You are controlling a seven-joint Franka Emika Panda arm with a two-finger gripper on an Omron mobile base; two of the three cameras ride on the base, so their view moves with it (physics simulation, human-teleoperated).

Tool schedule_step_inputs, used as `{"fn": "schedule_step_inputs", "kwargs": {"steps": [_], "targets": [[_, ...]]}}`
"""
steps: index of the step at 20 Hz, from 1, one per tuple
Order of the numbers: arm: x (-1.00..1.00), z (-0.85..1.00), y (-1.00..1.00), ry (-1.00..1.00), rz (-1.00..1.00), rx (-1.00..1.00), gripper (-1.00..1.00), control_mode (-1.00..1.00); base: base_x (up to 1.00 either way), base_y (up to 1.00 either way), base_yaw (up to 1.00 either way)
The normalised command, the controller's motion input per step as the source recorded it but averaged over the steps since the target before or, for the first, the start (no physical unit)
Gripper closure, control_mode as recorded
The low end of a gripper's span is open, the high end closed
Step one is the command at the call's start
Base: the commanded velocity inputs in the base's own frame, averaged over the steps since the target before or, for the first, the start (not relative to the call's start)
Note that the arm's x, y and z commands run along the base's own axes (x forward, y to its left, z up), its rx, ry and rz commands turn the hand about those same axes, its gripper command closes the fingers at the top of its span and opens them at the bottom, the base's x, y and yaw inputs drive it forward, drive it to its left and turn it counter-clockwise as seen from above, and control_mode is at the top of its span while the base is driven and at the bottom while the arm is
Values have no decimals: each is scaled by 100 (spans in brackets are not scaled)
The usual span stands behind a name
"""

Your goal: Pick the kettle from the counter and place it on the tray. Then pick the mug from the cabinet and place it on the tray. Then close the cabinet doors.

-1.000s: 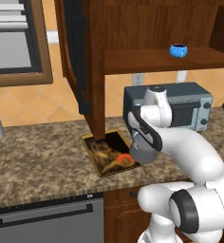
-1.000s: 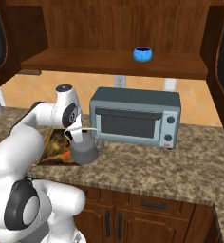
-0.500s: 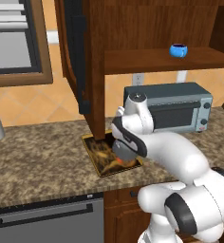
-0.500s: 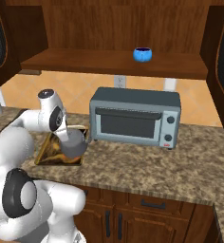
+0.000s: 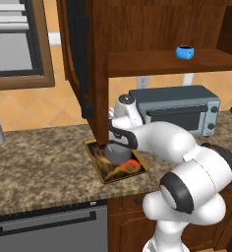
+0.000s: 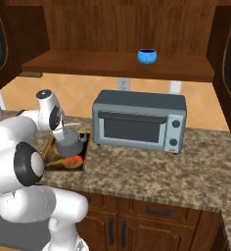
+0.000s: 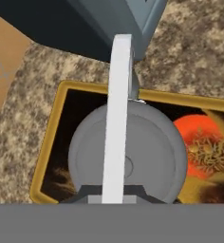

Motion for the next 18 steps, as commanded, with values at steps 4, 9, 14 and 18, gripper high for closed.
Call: {"fn": "schedule_step_inputs", "kwargs": {"steps": [4, 9, 14, 18], "targets": [[49, -2, 22, 0, 0, 8, 100, -100, 0, 0, 0], [31, -14, 17, -2, 0, 3, 100, -100, 0, 0, 0], [30, -3, 4, -8, 0, 0, 100, -100, 0, 0, 0], [29, -2, 10, -8, 0, 0, 100, -100, 0, 0, 0]]}}
